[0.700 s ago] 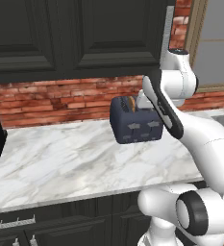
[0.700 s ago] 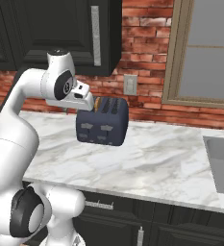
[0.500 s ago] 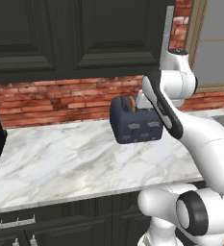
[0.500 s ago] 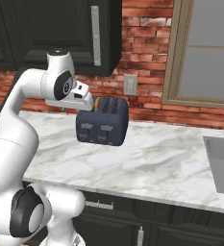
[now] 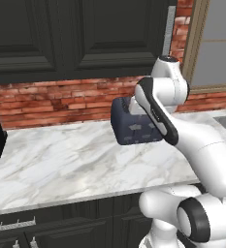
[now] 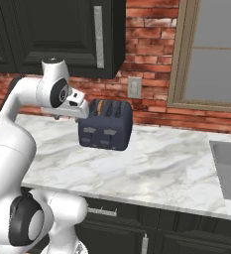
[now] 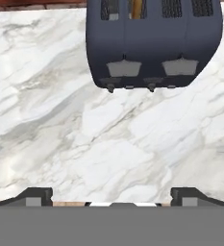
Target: Start the toaster. Once the lever pops up, take the bread to the plate on the dining counter.
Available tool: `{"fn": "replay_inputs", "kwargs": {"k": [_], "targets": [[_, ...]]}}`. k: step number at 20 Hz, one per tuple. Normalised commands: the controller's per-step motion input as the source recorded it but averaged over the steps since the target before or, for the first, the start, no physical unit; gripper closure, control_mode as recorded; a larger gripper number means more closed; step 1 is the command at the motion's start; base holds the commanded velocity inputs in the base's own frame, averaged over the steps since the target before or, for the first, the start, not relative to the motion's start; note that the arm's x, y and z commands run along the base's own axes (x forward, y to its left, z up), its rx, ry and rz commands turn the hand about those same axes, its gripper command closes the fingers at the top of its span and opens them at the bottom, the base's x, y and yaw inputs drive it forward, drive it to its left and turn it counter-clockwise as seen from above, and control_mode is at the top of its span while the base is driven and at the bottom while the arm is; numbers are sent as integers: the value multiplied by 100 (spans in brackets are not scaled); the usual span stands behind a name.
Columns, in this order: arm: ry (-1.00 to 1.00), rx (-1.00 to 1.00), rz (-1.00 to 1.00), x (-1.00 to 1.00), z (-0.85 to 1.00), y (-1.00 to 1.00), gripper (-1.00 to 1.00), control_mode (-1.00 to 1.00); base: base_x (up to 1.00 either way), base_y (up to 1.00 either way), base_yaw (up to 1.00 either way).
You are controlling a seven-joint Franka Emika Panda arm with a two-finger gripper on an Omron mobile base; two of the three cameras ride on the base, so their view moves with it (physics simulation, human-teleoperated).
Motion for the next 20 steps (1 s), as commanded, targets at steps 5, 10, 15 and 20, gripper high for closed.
{"fn": "replay_inputs", "kwargs": {"k": [5,10,15,20], "targets": [[0,0,2,0,-32,25,-100,-100,0,0,0],[0,0,1,8,-30,24,-100,-100,0,0,0],[0,0,0,9,-27,33,-100,-100,0,0,0],[0,0,0,13,-15,15,-100,-100,0,0,0]]}}
